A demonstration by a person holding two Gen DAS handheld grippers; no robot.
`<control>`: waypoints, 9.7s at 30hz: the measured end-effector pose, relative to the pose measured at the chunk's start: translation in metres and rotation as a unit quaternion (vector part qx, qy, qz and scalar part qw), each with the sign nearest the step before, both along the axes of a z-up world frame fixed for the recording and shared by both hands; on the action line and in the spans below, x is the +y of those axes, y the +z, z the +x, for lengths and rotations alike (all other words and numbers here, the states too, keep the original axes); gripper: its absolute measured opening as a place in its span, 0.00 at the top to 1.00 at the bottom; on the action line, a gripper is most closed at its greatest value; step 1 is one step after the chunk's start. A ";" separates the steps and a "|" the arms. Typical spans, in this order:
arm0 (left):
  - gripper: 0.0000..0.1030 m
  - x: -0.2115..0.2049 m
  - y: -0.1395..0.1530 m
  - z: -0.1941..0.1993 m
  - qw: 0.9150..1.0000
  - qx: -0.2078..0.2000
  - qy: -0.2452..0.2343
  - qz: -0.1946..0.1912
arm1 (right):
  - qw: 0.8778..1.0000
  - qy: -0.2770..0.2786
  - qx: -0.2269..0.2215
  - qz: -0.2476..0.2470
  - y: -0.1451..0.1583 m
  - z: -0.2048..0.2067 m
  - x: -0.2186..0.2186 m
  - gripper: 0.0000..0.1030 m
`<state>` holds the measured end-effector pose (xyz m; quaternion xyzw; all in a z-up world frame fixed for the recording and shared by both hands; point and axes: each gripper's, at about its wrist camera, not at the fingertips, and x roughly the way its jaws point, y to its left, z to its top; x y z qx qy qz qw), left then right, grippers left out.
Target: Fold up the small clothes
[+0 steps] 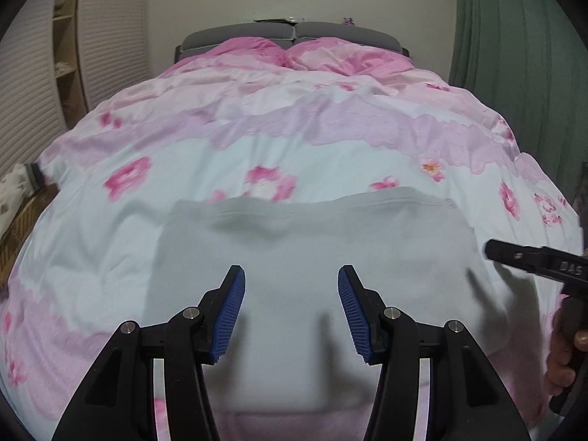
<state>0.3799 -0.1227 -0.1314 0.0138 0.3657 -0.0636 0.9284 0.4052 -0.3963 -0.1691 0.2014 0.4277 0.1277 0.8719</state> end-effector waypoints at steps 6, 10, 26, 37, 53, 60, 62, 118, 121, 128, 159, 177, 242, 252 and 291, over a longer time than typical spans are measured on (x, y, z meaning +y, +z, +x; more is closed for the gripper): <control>0.50 -0.009 -0.007 0.009 1.000 0.008 -0.006 0.012 | 0.999 0.026 0.015 0.031 -0.019 0.026 -0.004 0.36; 0.50 -0.004 -0.015 0.015 1.000 0.023 0.001 0.009 | 0.997 0.066 0.024 0.037 -0.030 0.041 0.005 0.55; 0.50 0.024 -0.003 0.003 1.000 0.012 0.012 0.004 | 0.995 0.058 0.011 0.080 -0.010 0.031 0.020 0.88; 0.50 0.093 0.022 -0.019 0.998 -0.010 0.046 -0.028 | 0.997 0.069 0.024 0.012 0.066 0.029 0.096 0.88; 0.49 0.205 0.014 -0.045 0.992 -0.009 0.114 -0.051 | 0.978 0.122 0.102 -0.133 0.013 0.051 0.305 0.88; 0.49 0.218 0.002 -0.044 0.991 0.003 0.122 -0.061 | 0.977 0.128 0.085 -0.148 0.005 0.044 0.319 0.86; 0.49 0.216 0.001 -0.044 0.991 0.004 0.121 -0.063 | 0.978 0.133 0.086 -0.139 0.007 0.045 0.318 0.82; 0.88 0.142 -0.026 0.085 0.986 0.108 -0.117 -0.055 | 0.995 0.066 -0.048 -0.055 -0.008 -0.115 0.249 0.69; 0.87 0.149 -0.025 0.075 0.986 0.101 -0.113 -0.071 | 0.993 0.070 -0.062 -0.065 0.000 -0.117 0.247 0.69; 0.74 0.168 -0.002 0.024 0.995 0.050 -0.070 -0.054 | 0.985 0.091 -0.102 -0.109 0.024 -0.104 0.250 0.69; 0.74 0.183 -0.030 -0.073 0.981 0.012 0.061 -0.181 | 0.951 0.255 -0.017 -0.173 0.038 0.052 0.353 0.95; 0.74 0.140 -0.033 -0.069 0.982 0.014 0.002 -0.187 | 0.964 0.252 0.030 -0.079 0.043 0.068 0.320 0.93; 0.80 0.145 -0.056 -0.070 0.990 0.030 0.003 -0.139 | 0.969 0.138 -0.056 -0.196 -0.012 -0.100 0.212 0.61; 0.74 0.157 -0.076 -0.050 0.987 0.069 0.047 -0.135 | 0.990 0.074 -0.030 -0.116 -0.024 -0.080 0.183 0.93; 0.78 0.129 -0.042 0.070 0.993 0.046 -0.063 -0.083 | 0.989 0.092 -0.033 -0.113 -0.003 0.071 0.181 0.68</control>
